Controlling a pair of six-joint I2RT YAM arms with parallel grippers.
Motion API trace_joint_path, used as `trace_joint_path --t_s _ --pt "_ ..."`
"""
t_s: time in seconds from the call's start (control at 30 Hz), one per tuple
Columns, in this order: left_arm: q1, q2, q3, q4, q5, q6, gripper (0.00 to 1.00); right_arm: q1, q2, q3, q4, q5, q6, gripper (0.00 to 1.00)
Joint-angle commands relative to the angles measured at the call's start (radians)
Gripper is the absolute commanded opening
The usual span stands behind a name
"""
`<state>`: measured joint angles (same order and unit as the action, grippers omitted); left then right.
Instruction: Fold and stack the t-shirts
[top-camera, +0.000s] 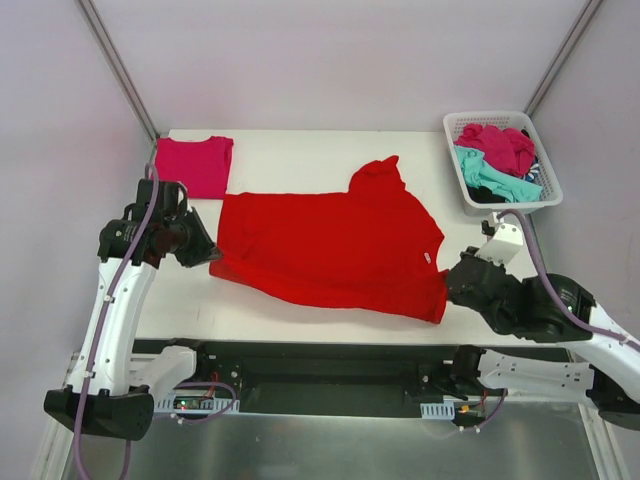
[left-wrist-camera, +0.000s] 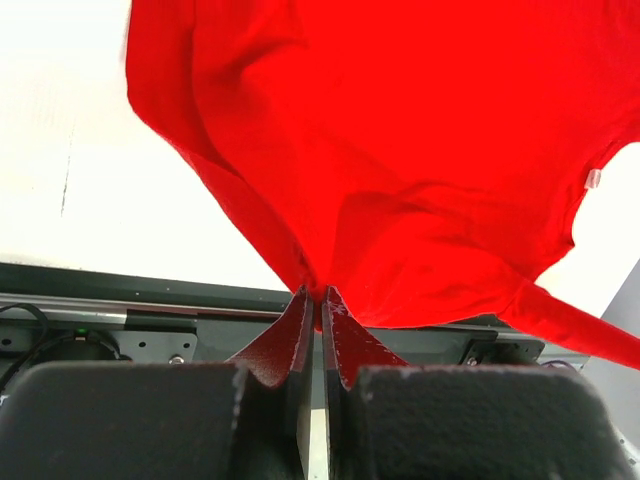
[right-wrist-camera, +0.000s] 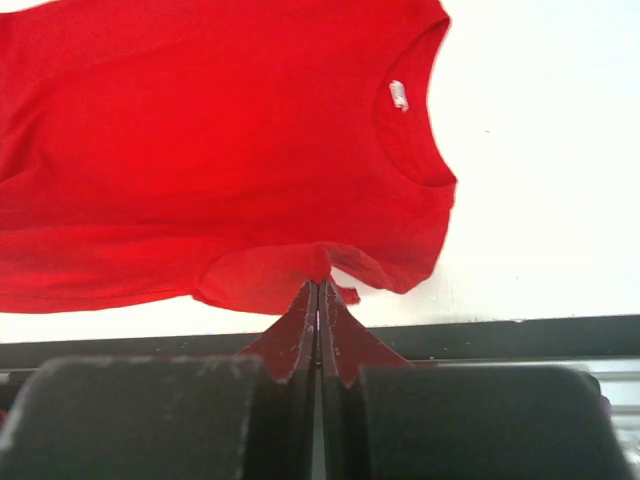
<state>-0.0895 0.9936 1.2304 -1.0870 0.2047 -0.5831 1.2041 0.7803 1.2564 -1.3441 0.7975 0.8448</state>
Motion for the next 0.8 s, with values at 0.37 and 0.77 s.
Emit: trace_joint_path --t_s 0.37,0.77 --pt "0.013 0.2 0.004 0.151 0.015 0.014 0.0 -0.256 0.077 -0.095 0.198 -0.104 -0.309 0.01" --pt "0.013 0.405 0.043 0.239 -0.008 -0.009 0.0 -0.624 0.295 -0.146 0.523 -0.351 -0.572 0.01"
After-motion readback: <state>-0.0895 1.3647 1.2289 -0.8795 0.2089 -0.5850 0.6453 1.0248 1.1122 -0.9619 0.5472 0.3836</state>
